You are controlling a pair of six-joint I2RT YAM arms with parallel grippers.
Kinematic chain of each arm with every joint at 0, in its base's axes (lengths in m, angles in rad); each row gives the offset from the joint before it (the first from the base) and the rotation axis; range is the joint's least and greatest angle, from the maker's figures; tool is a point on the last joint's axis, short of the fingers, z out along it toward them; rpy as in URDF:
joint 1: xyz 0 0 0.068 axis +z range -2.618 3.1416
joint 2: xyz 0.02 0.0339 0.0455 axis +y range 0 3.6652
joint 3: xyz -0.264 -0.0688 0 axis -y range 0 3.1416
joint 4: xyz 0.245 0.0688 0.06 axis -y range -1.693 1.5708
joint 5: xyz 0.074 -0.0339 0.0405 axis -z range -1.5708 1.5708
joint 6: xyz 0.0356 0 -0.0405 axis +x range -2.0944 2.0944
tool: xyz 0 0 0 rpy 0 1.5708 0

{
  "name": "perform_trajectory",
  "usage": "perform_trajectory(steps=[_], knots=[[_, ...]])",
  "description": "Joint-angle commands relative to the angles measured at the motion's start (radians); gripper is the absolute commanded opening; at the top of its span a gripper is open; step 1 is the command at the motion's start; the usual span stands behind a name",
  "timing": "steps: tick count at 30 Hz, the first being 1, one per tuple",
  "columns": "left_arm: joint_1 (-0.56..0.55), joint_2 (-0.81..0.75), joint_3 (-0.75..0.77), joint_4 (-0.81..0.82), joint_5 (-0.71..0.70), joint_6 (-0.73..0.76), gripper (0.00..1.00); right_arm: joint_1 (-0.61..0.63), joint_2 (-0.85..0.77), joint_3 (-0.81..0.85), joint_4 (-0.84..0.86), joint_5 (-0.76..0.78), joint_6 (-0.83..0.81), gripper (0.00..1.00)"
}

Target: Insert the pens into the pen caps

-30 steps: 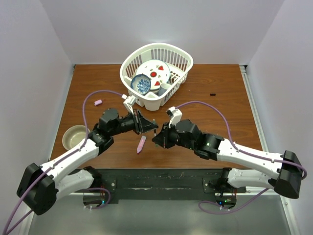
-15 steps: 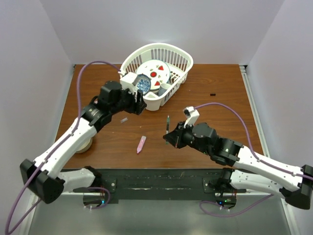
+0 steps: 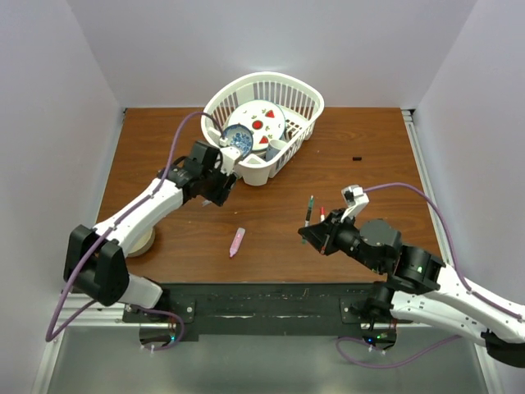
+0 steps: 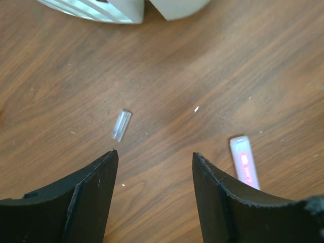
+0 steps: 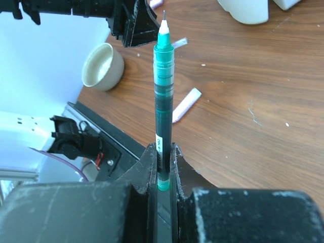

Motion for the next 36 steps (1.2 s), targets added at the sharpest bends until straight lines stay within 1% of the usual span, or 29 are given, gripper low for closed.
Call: perform_trajectory(steps=[1, 3, 4, 8, 10, 13, 14, 19, 24, 29, 30, 36], knots=[[0.006, 0.032, -0.026, -0.027, -0.036, 0.181, 0.66, 0.001, 0.005, 0.053, -0.087, 0.032, -0.036, 0.0], [0.018, 0.031, -0.038, -0.023, -0.02, 0.213, 0.66, 0.001, -0.012, 0.064, -0.104, 0.029, -0.042, 0.0], [0.024, 0.022, -0.048, 0.014, -0.014, 0.24, 0.66, 0.003, -0.023, 0.065, -0.11, 0.029, -0.042, 0.0], [0.03, 0.025, -0.094, 0.057, -0.003, 0.365, 0.62, 0.001, -0.06, 0.064, -0.133, 0.037, -0.033, 0.0], [0.038, 0.058, -0.107, 0.066, -0.004, 0.426, 0.61, 0.001, -0.078, 0.065, -0.153, 0.047, -0.027, 0.0], [0.061, 0.116, -0.095, 0.059, -0.001, 0.474, 0.57, 0.001, -0.102, 0.067, -0.178, 0.064, -0.024, 0.0], [0.073, 0.13, -0.086, 0.06, 0.023, 0.482, 0.56, 0.001, -0.106, 0.071, -0.184, 0.075, -0.024, 0.0], [0.087, 0.199, -0.066, 0.091, 0.042, 0.497, 0.57, 0.001, -0.119, 0.09, -0.216, 0.118, -0.033, 0.0], [0.089, 0.273, -0.028, 0.112, 0.04, 0.474, 0.57, 0.001, -0.112, 0.124, -0.244, 0.147, -0.056, 0.0], [0.096, 0.293, -0.04, 0.16, 0.005, 0.48, 0.56, 0.001, -0.118, 0.133, -0.253, 0.161, -0.058, 0.0], [0.098, 0.301, -0.038, 0.166, -0.027, 0.486, 0.56, 0.001, -0.119, 0.131, -0.252, 0.161, -0.058, 0.0], [0.105, 0.334, -0.041, 0.177, -0.001, 0.483, 0.56, 0.001, -0.115, 0.137, -0.264, 0.169, -0.062, 0.0]])
